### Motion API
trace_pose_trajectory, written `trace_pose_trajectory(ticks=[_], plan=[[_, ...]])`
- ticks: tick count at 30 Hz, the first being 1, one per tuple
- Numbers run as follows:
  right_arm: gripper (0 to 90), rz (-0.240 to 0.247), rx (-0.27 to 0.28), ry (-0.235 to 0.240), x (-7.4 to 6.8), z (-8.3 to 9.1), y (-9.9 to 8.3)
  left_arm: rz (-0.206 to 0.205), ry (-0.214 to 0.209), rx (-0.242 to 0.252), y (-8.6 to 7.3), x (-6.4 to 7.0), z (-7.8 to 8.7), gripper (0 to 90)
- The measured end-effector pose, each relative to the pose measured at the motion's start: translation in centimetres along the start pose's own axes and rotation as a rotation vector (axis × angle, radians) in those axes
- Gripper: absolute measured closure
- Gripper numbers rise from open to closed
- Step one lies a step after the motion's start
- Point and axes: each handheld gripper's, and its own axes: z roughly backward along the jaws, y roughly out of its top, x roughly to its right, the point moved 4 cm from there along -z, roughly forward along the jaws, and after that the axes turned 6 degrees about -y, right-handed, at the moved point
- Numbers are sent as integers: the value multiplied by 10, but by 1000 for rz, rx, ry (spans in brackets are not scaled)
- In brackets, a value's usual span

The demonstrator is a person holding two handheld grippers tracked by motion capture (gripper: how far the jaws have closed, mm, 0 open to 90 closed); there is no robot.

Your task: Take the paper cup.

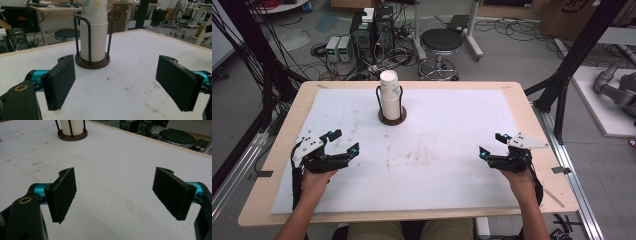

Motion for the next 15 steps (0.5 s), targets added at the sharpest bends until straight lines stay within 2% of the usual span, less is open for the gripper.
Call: trace_pose_trajectory(ticks=[8, 15], plan=[[195, 3, -7, 4, 0, 1, -1, 7, -9, 9, 1, -1, 0, 161], [195, -7, -15, 10, 0, 0, -2, 5, -28, -4, 0, 0, -3, 161]])
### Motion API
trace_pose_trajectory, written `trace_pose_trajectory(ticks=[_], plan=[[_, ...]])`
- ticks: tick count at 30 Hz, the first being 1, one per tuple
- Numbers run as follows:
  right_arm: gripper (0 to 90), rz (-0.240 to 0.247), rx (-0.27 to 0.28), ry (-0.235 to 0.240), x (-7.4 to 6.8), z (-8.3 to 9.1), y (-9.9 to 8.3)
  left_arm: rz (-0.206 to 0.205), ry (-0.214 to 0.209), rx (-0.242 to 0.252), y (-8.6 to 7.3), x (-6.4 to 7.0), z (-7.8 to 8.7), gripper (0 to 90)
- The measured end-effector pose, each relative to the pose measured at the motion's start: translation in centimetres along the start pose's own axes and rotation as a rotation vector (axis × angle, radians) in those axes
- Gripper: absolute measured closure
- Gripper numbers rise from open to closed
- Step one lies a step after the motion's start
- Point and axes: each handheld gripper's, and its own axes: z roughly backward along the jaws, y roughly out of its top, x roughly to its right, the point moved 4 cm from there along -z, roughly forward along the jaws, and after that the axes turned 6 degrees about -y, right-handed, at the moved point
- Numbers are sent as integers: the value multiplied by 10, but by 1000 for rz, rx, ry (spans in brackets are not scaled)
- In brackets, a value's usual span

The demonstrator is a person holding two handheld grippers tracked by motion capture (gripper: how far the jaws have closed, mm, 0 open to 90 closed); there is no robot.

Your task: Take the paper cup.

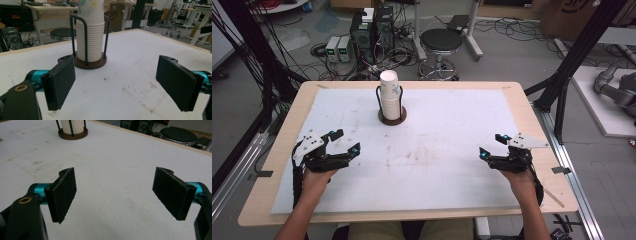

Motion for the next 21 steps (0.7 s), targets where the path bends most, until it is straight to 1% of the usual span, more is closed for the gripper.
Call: trace_pose_trajectory(ticks=[2, 4, 9, 11, 13, 16, 17, 18, 21], plan=[[195, 5, -5, 1, 0, -1, 0, -4, -3, -1, 1, 0, 1, 161], [195, 6, -10, 3, -1, -1, -1, 1, -3, 11, 4, 0, 2, 161], [195, -2, -6, 6, -3, 3, 1, 5, -7, 18, 14, -3, -2, 160], [195, -4, -4, 6, -2, 3, 1, 5, -15, 27, 22, -4, -9, 160], [195, -1, -1, 3, -1, 3, 2, 2, -19, 24, 25, -4, -12, 160], [195, -12, -10, 10, -2, 3, 2, -9, -27, 23, 34, -6, -20, 160], [195, -10, -12, 11, -1, 2, 2, -15, -35, 20, 40, -6, -26, 160], [195, -10, -12, 11, -1, 2, 2, -15, -35, 20, 40, -6, -26, 160], [195, -9, -14, 15, -2, 2, 2, -22, -45, 16, 49, -8, -33, 160]])
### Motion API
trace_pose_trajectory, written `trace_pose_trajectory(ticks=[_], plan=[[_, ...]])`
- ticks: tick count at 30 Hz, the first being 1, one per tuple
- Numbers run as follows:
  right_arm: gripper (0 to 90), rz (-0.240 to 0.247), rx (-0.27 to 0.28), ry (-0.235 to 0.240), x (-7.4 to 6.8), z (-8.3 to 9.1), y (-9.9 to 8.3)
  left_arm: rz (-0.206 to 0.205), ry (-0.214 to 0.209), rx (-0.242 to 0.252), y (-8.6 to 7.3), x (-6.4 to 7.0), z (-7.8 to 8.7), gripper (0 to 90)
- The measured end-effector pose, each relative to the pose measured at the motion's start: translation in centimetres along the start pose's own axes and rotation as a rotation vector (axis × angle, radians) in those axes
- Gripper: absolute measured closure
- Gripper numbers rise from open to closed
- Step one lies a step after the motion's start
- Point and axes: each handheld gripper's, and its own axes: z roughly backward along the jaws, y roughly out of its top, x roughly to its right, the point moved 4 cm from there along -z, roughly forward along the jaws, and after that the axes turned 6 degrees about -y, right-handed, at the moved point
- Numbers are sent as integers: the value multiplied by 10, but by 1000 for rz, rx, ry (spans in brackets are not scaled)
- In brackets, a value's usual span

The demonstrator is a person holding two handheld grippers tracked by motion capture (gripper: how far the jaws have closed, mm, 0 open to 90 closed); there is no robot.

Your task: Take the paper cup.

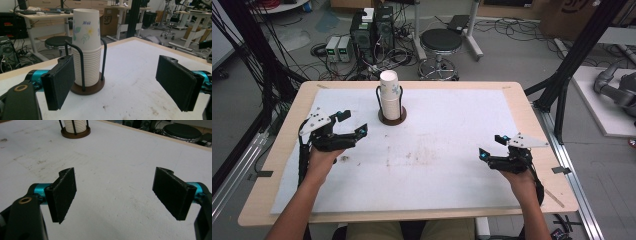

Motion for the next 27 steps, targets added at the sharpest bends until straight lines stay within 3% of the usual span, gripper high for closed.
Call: trace_pose_trajectory(ticks=[14, 27], plan=[[195, 7, 0, 8, -1, -2, 3, 7, -36, -25, 34, -17, -37, 160], [195, 10, -1, 17, 0, -3, 4, -6, -23, -55, 63, -35, -71, 159]])
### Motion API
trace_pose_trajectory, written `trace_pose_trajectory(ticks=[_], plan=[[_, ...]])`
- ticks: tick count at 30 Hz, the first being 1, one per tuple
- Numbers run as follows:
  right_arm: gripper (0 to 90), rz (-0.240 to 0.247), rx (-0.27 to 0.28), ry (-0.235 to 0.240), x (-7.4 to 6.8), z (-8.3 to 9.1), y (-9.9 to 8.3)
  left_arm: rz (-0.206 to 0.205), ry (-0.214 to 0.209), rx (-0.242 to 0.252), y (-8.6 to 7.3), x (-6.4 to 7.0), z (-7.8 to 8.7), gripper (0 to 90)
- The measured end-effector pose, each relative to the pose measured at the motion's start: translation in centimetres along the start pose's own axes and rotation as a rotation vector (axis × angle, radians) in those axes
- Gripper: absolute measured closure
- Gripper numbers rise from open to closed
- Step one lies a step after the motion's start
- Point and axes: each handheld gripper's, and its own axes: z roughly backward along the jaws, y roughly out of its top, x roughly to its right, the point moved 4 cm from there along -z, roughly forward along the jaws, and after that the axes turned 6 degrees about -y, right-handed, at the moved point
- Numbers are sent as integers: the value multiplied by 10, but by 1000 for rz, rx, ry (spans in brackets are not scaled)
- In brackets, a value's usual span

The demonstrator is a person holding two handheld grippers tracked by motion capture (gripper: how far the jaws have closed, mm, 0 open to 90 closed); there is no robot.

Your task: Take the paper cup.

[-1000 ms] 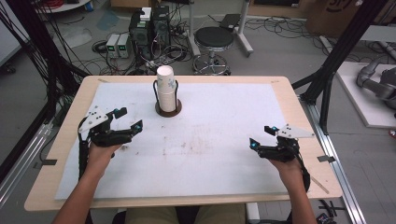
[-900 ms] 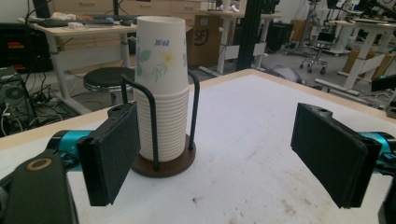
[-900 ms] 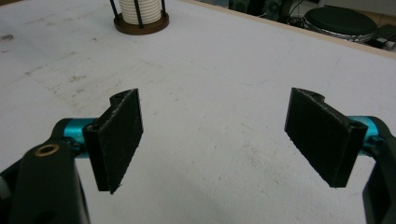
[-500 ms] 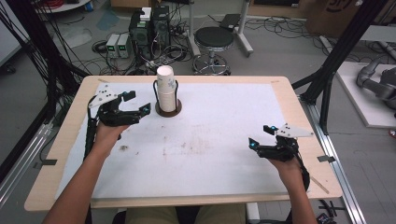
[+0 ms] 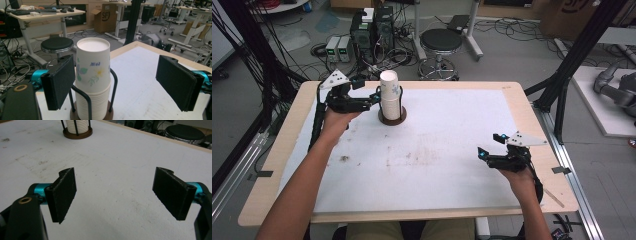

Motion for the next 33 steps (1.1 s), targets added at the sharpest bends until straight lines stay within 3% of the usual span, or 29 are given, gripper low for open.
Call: trace_pose_trajectory(ticks=[5, 8, 12, 14, 18, 20, 33], plan=[[195, 0, 3, 4, -1, -1, 1, 6, 2, -11, 6, -6, -13, 159], [195, 3, 2, 7, -2, -2, 1, 15, 10, 7, 9, -10, -20, 159], [195, 0, -1, 11, -3, -2, 1, 44, 27, -12, 10, -20, -29, 159], [195, 2, 2, 11, -2, -2, 1, 27, 27, 1, 17, -21, -33, 159], [195, 1, 1, 12, -2, -2, 0, 17, 39, -31, 23, -24, -44, 159], [195, 1, 2, 13, -1, -1, 0, 13, 41, -18, 26, -24, -49, 159], [195, -3, -1, 18, -2, 1, -2, 12, 99, -106, 18, -31, -82, 159]])
